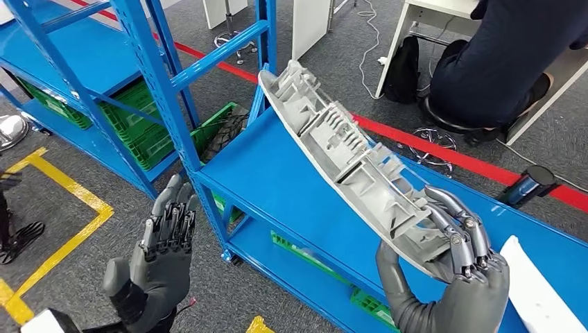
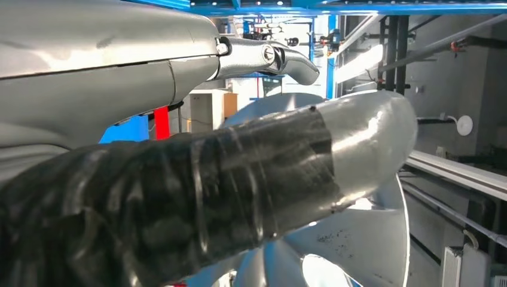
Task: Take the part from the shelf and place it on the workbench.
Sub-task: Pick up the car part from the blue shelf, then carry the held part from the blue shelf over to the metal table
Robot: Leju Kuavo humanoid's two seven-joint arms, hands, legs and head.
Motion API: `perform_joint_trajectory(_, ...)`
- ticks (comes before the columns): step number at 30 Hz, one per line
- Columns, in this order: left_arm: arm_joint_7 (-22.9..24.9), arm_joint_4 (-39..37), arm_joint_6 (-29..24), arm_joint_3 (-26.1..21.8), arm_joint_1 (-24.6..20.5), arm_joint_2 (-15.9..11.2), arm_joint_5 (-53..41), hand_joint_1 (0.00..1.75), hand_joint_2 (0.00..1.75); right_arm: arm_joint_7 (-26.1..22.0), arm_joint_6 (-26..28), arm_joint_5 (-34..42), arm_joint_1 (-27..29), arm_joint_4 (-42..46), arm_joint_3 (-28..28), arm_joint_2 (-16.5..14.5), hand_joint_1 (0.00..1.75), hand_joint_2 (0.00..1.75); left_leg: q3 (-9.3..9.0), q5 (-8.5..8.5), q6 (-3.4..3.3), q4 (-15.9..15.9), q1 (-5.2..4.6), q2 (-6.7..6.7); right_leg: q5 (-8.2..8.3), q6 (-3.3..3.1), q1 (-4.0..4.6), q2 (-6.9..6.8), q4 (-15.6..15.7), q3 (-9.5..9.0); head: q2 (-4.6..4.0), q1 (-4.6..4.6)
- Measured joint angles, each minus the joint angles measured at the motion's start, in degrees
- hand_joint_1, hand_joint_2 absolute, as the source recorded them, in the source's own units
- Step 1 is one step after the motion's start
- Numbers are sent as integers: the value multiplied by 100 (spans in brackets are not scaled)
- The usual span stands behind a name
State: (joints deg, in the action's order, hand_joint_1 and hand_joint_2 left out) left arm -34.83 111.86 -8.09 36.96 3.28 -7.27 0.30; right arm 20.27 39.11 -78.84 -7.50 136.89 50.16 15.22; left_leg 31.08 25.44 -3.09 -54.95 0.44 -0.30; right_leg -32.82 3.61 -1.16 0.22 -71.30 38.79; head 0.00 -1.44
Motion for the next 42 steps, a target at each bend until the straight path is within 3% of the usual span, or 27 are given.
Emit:
perform_joint_trajectory(1, -1, 0, 1, 0, 0, -2, -4, 0, 0, -10, 0, 14, 7, -3, -1, -6, 175, 175, 33, 0, 4, -31, 1, 14, 21, 11, -8, -1, -78, 4, 0, -14)
perform_joint_trajectory(2, -1, 0, 1, 0, 1, -4, -9, 0, 0, -19, 0, 23, 11, -5, -3, -12, 175, 175, 64, 5, 13, -67, 4, 27, 144, 19, -19, -6, 83, -101, 0, -28)
perform_joint_trajectory(4, -1, 2, 1, 0, 1, -8, -18, 0, 0, -37, 0, 37, 14, -7, -11, -20, 175, 175, 118, 23, 54, -143, 10, 57, 416, 25, -32, -68, 827, -514, 0, -56)
perform_joint_trajectory(6, -2, 15, 1, 1, 2, -11, -27, 0, 0, -55, 0, 47, 18, -9, -22, -30, 175, 175, 167, 26, 129, -202, 0, 88, 510, -35, 1, -123, 1313, -798, 0, -66)
perform_joint_trajectory(10, -9, 38, 1, 4, 3, -20, -53, 0, 0, -73, -1, 61, 31, -13, -39, -51, 175, 175, 244, 57, 269, -284, 7, 133, 550, -222, 22, -69, 1384, -768, 0, -3)
perform_joint_trajectory(12, -13, 45, 1, 5, 3, -27, -59, 0, 0, -84, -1, 71, 33, -18, -46, -59, 175, 175, 421, 364, 320, -650, 18, 102, 614, -305, 10, -36, 1408, -716, 0, 61)
perform_joint_trajectory(14, -17, 52, 2, 7, 4, -37, -60, 0, 0, -95, -1, 80, 38, -25, -50, -67, 175, 175, 720, 816, 341, -1408, 20, 76, 678, -348, 28, 8, 1401, -625, 0, 147)
perform_joint_trajectory(15, -18, 52, 2, 7, 4, -43, -60, 0, 0, -98, -1, 84, 42, -26, -51, -70, 175, 175, 844, 966, 340, -1755, 19, 73, 711, -356, 40, 34, 1393, -571, 0, 180)
perform_joint_trajectory(16, -19, 52, 2, 7, 5, -48, -61, 0, 0, -100, -1, 87, 48, -27, -52, -72, 175, 175, 884, 1011, 326, -1936, 17, 69, 744, -358, 53, 67, 1384, -517, 0, 204)
perform_joint_trajectory(17, -22, 52, 3, 7, 5, -50, -61, 0, 0, -101, -1, 90, 54, -28, -54, -74, 175, 175, 808, 951, 298, -1888, 13, 59, 775, -355, 65, 103, 1375, -470, 0, 224)
perform_joint_trajectory(18, -27, 52, 4, 7, 5, -51, -61, 0, 0, -101, -1, 92, 59, -28, -54, -75, 175, 175, 622, 816, 259, -1634, 6, 37, 806, -350, 75, 147, 1368, -431, 0, 241)
perform_joint_trajectory(19, -33, 54, 8, 7, 4, -52, -62, 0, 0, -101, -1, 93, 62, -28, -55, -76, 175, 175, 351, 655, 209, -1223, -3, -15, 836, -342, 83, 193, 1365, -399, 0, 258)
perform_joint_trajectory(21, -44, 65, 16, 7, 1, -53, -61, 0, 0, -102, -1, 94, 66, -28, -55, -79, 175, 175, -131, 497, 142, -468, -14, -181, 903, -306, 89, 275, 1363, -346, 0, 275)
perform_joint_trajectory(23, -57, 80, 23, 7, 0, -54, -62, 0, 0, -103, -1, 93, 73, -28, -56, -82, 175, 175, -287, 488, 134, -198, -36, -261, 978, -239, 73, 341, 1370, -301, 0, 299)
perform_joint_trajectory(25, -71, 85, 32, 7, -1, -55, -62, 0, 0, -107, 0, 93, 82, -28, -59, -81, 175, 175, -251, 408, 114, -152, -34, -178, 1037, -164, 62, 404, 1376, -255, 0, 325)
perform_joint_trajectory(26, -74, 85, 36, 6, 0, -55, -62, 0, 0, -108, 1, 95, 88, -28, -61, -81, 175, 175, -229, 360, 90, -128, -20, -127, 982, -132, 67, 382, 1325, -201, 0, 317)
perform_joint_trajectory(28, -81, 89, 44, 5, 0, -54, -62, 0, 0, -110, 2, 101, 102, -28, -63, -80, 175, 175, -158, 265, 34, -92, 1, -15, 604, -88, 70, 239, 888, -4, 0, 257)
perform_joint_trajectory(30, -84, 93, 50, 4, 4, -53, -62, 0, 0, -111, 2, 107, 110, -32, -63, -80, 175, 175, -62, 198, 6, -104, -16, 94, 133, -53, 63, 99, 124, 228, 0, 192)
perform_joint_trajectory(31, -84, 94, 52, 4, 5, -54, -62, 0, 0, -111, 2, 109, 112, -34, -63, -80, 175, 175, -1, 169, 6, -118, -24, 153, 30, -41, 58, 69, -161, 276, 0, 174)
perform_joint_trajectory(32, -84, 94, 52, 4, 5, -54, -63, 0, 0, -111, 2, 109, 113, -36, -63, -80, 175, 175, 62, 142, 8, -140, -29, 213, 40, -34, 55, 52, -265, 240, 0, 162)
perform_joint_trajectory(33, -84, 94, 53, 4, 5, -54, -63, 0, 0, -111, 2, 109, 114, -37, -63, -80, 175, 175, 124, 121, 14, -169, -32, 273, 149, -33, 55, 35, -150, 96, 0, 146)
perform_joint_trajectory(35, -84, 95, 53, 4, 5, -54, -65, 0, 0, -112, 2, 109, 114, -36, -64, -80, 175, 175, 225, 94, 33, -236, -39, 386, 382, -58, 67, -84, 564, -416, 0, 114)
perform_joint_trajectory(37, -85, 98, 54, 4, 2, -54, -67, 0, 0, -113, 2, 110, 113, -35, -64, -80, 175, 175, 281, 68, 77, -282, -59, 485, 401, -118, 119, -245, 1220, -859, 0, 86)
perform_joint_trajectory(38, -86, 99, 54, 5, 1, -54, -68, 0, 0, -114, 2, 111, 113, -35, -64, -80, 175, 175, 293, 46, 107, -293, -67, 534, 358, -154, 146, -284, 1362, -938, 0, 79)
perform_joint_trajectory(40, -89, 101, 55, 6, 0, -55, -73, 0, 0, -115, 2, 117, 116, -34, -66, -81, 175, 175, 316, 11, 178, -307, -71, 595, 410, -237, 144, -217, 1413, -927, 0, 84)
perform_joint_trajectory(42, -94, 103, 57, 7, -1, -58, -75, 0, 0, -118, 2, 124, 120, -35, -68, -81, 175, 175, 402, 161, 257, -449, -55, 426, 491, -313, 107, -139, 1451, -877, 0, 105)
